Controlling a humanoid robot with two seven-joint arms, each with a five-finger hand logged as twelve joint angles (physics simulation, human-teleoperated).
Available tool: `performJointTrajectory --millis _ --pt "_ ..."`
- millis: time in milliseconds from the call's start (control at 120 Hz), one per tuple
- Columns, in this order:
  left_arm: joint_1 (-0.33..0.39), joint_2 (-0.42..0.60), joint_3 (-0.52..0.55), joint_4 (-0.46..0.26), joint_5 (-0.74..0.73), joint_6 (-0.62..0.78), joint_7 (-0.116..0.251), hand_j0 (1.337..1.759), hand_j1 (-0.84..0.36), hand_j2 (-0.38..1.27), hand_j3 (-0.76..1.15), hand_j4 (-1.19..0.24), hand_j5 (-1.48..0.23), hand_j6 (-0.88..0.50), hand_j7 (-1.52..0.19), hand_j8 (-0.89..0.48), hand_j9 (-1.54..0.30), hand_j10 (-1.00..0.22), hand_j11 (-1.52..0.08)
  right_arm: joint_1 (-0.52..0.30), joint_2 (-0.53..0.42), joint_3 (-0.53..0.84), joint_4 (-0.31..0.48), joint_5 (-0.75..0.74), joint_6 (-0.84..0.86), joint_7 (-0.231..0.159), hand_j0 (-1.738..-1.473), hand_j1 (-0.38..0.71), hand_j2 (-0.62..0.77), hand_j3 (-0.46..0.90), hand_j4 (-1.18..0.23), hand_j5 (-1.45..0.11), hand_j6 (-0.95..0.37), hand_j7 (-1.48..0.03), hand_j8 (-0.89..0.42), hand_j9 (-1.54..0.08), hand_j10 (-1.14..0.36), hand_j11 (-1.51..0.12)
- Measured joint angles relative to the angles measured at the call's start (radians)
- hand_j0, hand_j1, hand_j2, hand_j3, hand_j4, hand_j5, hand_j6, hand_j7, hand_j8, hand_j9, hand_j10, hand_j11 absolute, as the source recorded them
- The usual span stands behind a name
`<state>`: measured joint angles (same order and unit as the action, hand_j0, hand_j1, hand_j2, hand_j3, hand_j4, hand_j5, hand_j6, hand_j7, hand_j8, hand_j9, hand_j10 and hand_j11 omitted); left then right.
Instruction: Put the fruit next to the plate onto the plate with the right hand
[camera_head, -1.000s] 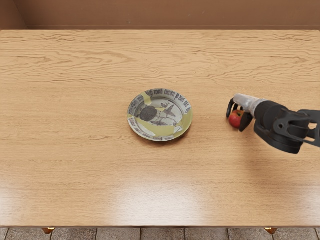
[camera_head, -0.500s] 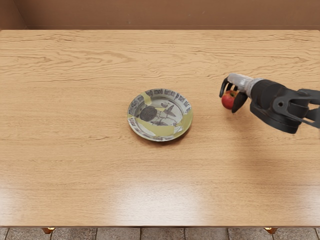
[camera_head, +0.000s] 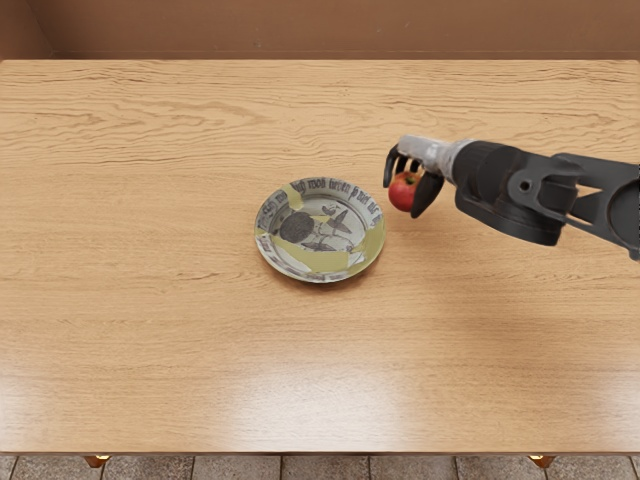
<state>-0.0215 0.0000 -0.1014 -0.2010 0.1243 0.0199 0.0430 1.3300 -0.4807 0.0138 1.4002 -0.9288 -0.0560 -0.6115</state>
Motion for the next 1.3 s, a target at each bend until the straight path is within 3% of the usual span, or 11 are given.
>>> performJointTrajectory --millis 225,442,1225,1300 --pt "0.0 0.0 0.0 0.0 0.0 0.0 0.0 1.658 0.35 0.0 0.0 0.0 0.0 0.0 0.0 0.0 0.0 0.0 0.0 0.097 0.052 0.009 0.025 -0.005 0.047 0.013 -1.644 0.27 0.16 0.0 -0.53 -1.11 -0.35 -1.1 -0.31 -1.12 -0.68 -1.12" --pt "0.0 0.0 0.0 0.0 0.0 0.0 0.0 1.658 0.35 0.0 0.0 0.0 0.0 0.0 0.0 0.0 0.0 0.0 0.0 0.123 0.134 0.005 0.04 -0.016 0.054 0.036 -1.645 0.27 0.16 0.0 -0.53 -1.12 -0.35 -1.1 -0.31 -1.13 -0.68 -1.12" --pt "0.0 0.0 0.0 0.0 0.0 0.0 0.0 1.658 0.35 0.0 0.0 0.0 0.0 0.0 0.0 0.0 0.0 0.0 0.0 -0.006 0.163 -0.014 0.007 -0.021 0.043 0.041 -1.645 0.26 0.16 0.0 -0.56 -1.08 -0.38 -1.06 -0.33 -1.09 -0.7 -1.09" --pt "0.0 0.0 0.0 0.0 0.0 0.0 0.0 1.658 0.35 0.0 0.0 0.0 0.0 0.0 0.0 0.0 0.0 0.0 0.0 -0.013 0.164 -0.008 -0.002 -0.019 0.037 0.04 -1.647 0.21 0.12 0.0 -0.52 -0.95 -0.38 -0.94 -0.34 -0.95 -0.65 -0.96"
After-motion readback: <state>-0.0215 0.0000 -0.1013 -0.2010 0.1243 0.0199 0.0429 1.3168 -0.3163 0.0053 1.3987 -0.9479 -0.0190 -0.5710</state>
